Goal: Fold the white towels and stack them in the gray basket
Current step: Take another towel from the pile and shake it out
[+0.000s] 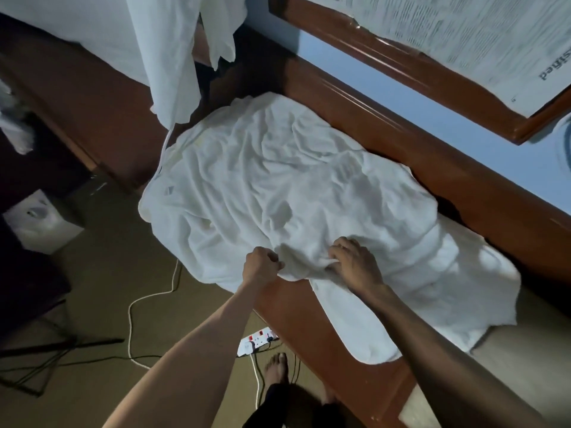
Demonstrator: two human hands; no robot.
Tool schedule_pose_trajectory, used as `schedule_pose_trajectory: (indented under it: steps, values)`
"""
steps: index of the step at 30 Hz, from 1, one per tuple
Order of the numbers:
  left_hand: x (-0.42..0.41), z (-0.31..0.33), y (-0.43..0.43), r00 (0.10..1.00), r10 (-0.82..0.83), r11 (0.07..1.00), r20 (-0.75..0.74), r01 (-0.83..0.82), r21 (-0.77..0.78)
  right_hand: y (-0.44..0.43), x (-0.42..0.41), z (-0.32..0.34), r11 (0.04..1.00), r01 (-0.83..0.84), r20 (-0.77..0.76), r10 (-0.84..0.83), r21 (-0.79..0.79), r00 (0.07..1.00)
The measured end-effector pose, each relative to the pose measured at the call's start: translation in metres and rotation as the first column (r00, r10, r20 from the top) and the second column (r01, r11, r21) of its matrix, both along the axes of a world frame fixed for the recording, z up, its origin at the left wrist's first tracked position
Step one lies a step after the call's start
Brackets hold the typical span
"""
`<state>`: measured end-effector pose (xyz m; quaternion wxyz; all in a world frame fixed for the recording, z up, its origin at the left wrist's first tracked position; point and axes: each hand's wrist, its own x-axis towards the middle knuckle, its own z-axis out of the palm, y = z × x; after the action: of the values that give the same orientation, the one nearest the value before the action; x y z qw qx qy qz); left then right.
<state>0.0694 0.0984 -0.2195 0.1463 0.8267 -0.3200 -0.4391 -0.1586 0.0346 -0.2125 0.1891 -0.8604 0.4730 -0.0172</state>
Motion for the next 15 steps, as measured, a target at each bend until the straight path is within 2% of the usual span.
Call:
schedule_pose_trajectory:
  steps: [3,8,15]
  values:
    - [0.010,0.017,-0.006,0.999,0.026,0.997,-0.038,-0.029,-0.075,-0.009,0.002,0.027,0.983,0.160,0.055,-0.166,0.089,0.985]
    - [0.029,0.083,-0.040,0.999,0.015,0.957,-0.047,-0.028,-0.288,-0.039,0.007,0.084,0.949,0.289,0.303,-0.314,0.127,0.900]
    - [0.024,0.206,-0.094,0.983,-0.180,0.796,0.034,0.166,-0.583,-0.067,-0.003,0.180,0.865,0.495,0.507,-0.464,0.082,0.727]
